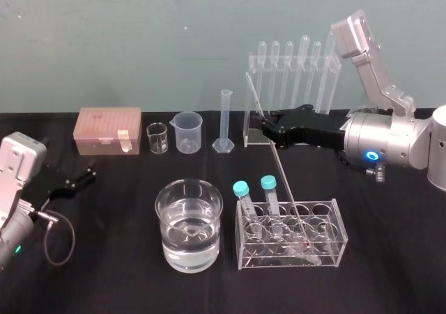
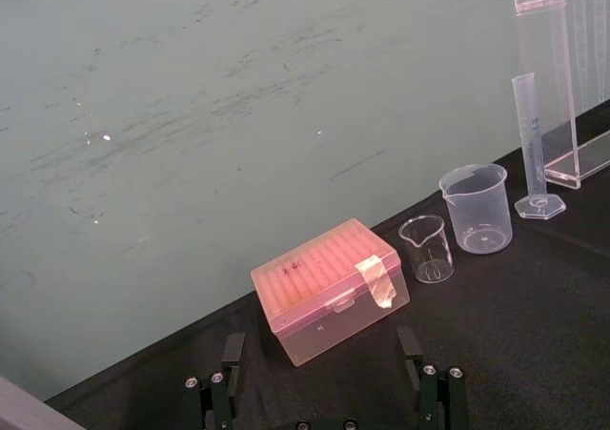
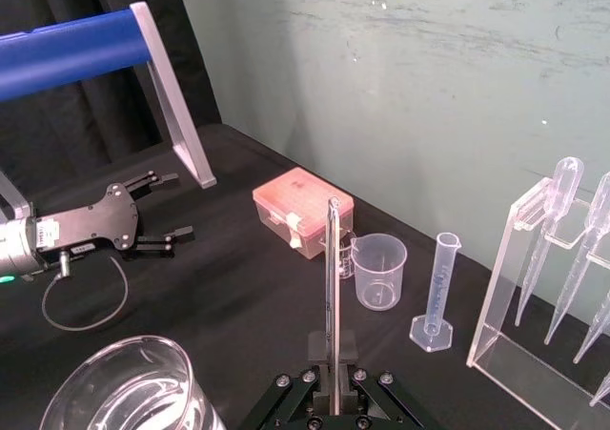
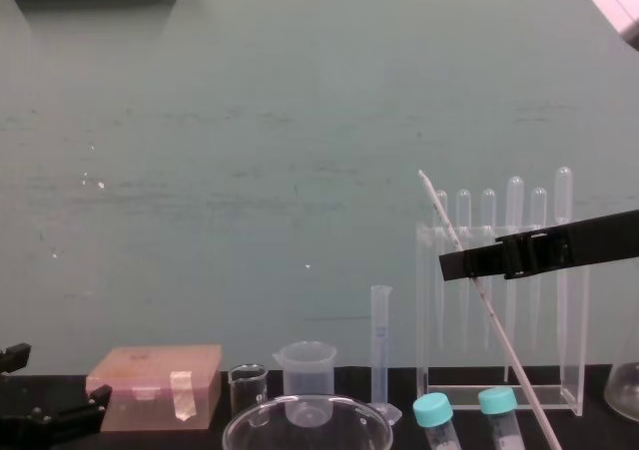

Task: Hold the thermometer with one hand and immerse one end into the beaker, then reinsert it into the test tube rack.

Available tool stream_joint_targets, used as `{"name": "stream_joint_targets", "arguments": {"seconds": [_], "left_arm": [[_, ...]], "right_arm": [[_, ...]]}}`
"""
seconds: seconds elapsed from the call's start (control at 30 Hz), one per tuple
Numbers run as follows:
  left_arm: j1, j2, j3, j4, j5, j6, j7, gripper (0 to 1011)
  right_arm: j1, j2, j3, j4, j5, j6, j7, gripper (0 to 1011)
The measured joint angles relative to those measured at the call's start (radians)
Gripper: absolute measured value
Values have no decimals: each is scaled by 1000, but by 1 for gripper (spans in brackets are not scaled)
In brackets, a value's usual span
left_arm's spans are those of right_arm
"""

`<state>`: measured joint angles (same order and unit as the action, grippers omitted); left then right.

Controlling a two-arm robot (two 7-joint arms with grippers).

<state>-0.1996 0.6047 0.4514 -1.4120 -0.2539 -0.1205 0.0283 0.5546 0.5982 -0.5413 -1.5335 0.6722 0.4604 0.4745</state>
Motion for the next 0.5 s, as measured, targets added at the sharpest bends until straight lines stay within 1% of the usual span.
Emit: {"name": "stream_joint_targets", "arguments": {"seconds": [0.07, 0.13, 0.17, 0.23, 0.27, 0.33, 0.37, 0.47, 0.5], "left_arm": [[0, 0, 0, 0, 0, 0, 0, 1008], [0, 0, 0, 0, 0, 0, 0, 1008], [0, 0, 0, 0, 0, 0, 0, 1008], [0, 0, 0, 0, 0, 0, 0, 1008], [0, 0, 0, 0, 0, 0, 0, 1008], [0, 0, 0, 0, 0, 0, 0, 1008], [0, 0, 0, 0, 0, 0, 0, 1008], [0, 0, 0, 0, 0, 0, 0, 1008], [0, 0, 0, 0, 0, 0, 0, 1008]], "right_arm": [[-6, 2, 3, -5, 4, -5, -3, 56], [-25, 7, 17, -20, 15, -27, -12, 56], [-41, 11, 28, -31, 24, -57, -16, 56], [-61, 16, 40, -44, 29, -91, -18, 56], [-81, 21, 52, -57, 34, -131, -17, 56], [-102, 27, 64, -71, 36, -167, -15, 56], [-122, 34, 74, -84, 37, -205, -10, 56], [-152, 46, 91, -102, 37, -257, -2, 56], [-172, 55, 103, -113, 36, -290, 5, 56]]}}
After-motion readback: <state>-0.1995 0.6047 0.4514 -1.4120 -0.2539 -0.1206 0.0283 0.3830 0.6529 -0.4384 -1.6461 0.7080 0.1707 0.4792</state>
